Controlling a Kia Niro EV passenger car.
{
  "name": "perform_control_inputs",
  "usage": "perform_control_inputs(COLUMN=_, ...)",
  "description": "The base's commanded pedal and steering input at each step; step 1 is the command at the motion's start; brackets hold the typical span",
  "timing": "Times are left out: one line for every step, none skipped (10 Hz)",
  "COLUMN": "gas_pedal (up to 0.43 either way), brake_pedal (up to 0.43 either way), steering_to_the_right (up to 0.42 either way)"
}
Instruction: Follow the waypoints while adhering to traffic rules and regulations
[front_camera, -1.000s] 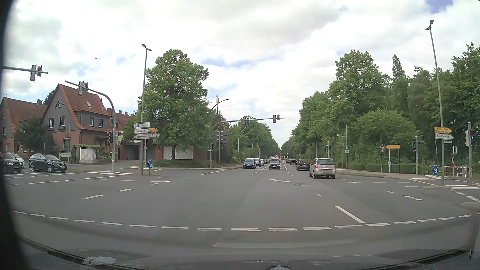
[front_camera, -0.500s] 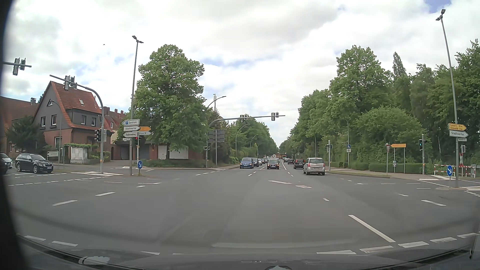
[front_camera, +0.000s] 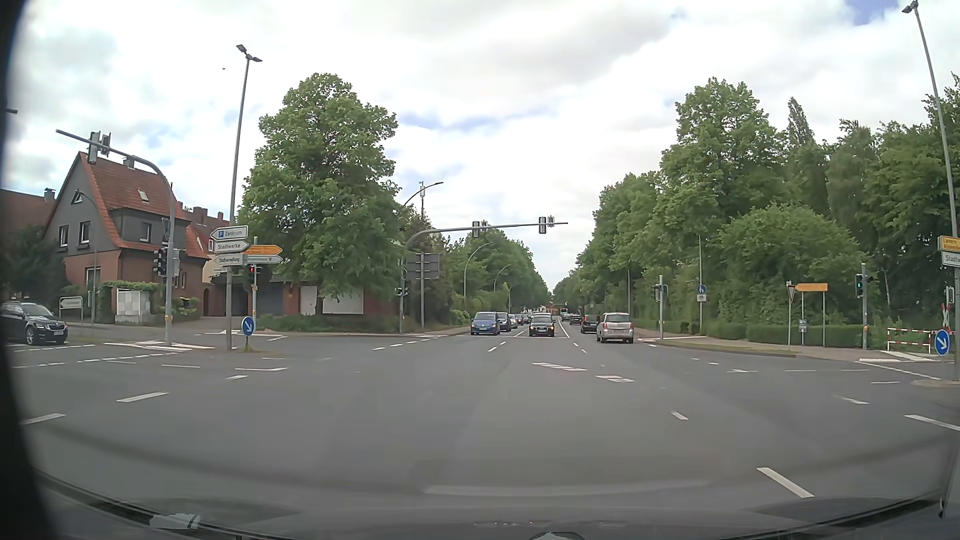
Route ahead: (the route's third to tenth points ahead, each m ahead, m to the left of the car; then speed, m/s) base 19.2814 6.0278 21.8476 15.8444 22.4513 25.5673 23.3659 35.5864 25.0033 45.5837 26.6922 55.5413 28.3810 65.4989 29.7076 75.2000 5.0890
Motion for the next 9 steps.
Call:
perform_control_inputs(gas_pedal=0.339, brake_pedal=0.0, steering_to_the_right=0.017)
perform_control_inputs(gas_pedal=0.339, brake_pedal=0.0, steering_to_the_right=0.016)
perform_control_inputs(gas_pedal=0.331, brake_pedal=0.0, steering_to_the_right=0.015)
perform_control_inputs(gas_pedal=0.311, brake_pedal=0.0, steering_to_the_right=0.013)
perform_control_inputs(gas_pedal=0.311, brake_pedal=0.0, steering_to_the_right=0.012)
perform_control_inputs(gas_pedal=0.299, brake_pedal=0.0, steering_to_the_right=0.011)
perform_control_inputs(gas_pedal=0.22, brake_pedal=0.0, steering_to_the_right=0.006)
perform_control_inputs(gas_pedal=0.11, brake_pedal=0.0, steering_to_the_right=0.001)
perform_control_inputs(gas_pedal=0.0, brake_pedal=0.0, steering_to_the_right=0.0)
